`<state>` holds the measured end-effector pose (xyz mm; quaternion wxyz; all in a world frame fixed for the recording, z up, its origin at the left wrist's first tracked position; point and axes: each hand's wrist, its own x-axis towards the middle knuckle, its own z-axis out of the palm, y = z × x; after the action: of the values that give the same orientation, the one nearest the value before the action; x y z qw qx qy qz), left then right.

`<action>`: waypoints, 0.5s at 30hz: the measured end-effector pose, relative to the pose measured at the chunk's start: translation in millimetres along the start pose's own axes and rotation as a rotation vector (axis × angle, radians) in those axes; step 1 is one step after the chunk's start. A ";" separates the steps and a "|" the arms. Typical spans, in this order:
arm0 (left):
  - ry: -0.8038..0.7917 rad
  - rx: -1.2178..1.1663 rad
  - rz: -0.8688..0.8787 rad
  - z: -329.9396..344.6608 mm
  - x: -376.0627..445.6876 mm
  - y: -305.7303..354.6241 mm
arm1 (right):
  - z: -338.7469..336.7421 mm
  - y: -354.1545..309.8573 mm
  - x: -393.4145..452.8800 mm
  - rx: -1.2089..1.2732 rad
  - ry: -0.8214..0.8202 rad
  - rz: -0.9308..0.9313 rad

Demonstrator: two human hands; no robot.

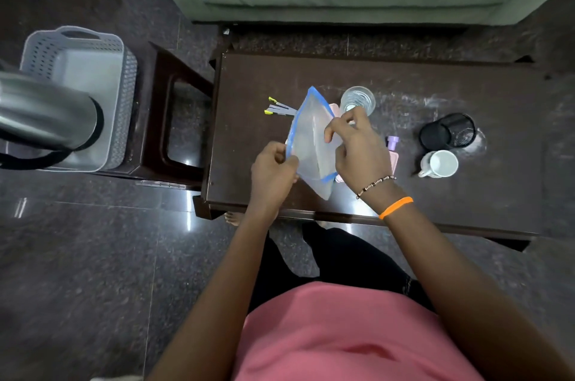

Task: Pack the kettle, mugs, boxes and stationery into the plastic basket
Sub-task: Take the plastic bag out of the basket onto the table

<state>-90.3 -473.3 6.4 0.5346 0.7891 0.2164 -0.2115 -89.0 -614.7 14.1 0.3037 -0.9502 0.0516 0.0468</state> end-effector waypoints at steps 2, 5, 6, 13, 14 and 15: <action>0.067 -0.002 0.022 -0.9 1.0 2.1 | -6.4 1.8 -1.3 -0.100 -0.018 0.037; 0.086 -0.054 0.059 1.3 -2.6 7.7 | -16.4 3.8 -1.8 -0.202 -0.078 0.125; 0.075 -0.073 0.072 2.7 -4.6 10.0 | -19.4 2.3 -2.6 -0.222 -0.091 0.147; -0.019 -0.076 0.172 12.4 -14.6 17.2 | -36.0 -20.5 -8.7 0.008 0.021 0.085; -0.031 -0.069 0.178 13.3 -14.9 16.3 | -32.6 -24.6 -7.1 0.109 0.007 0.114; -0.040 -0.065 0.182 14.1 -14.8 14.6 | -28.2 -27.5 -3.7 0.200 -0.054 0.172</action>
<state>-95.6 -493.1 20.9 0.5812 0.7834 0.1396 -0.1705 -87.5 -608.6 53.2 0.3930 -0.9057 0.1291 0.0929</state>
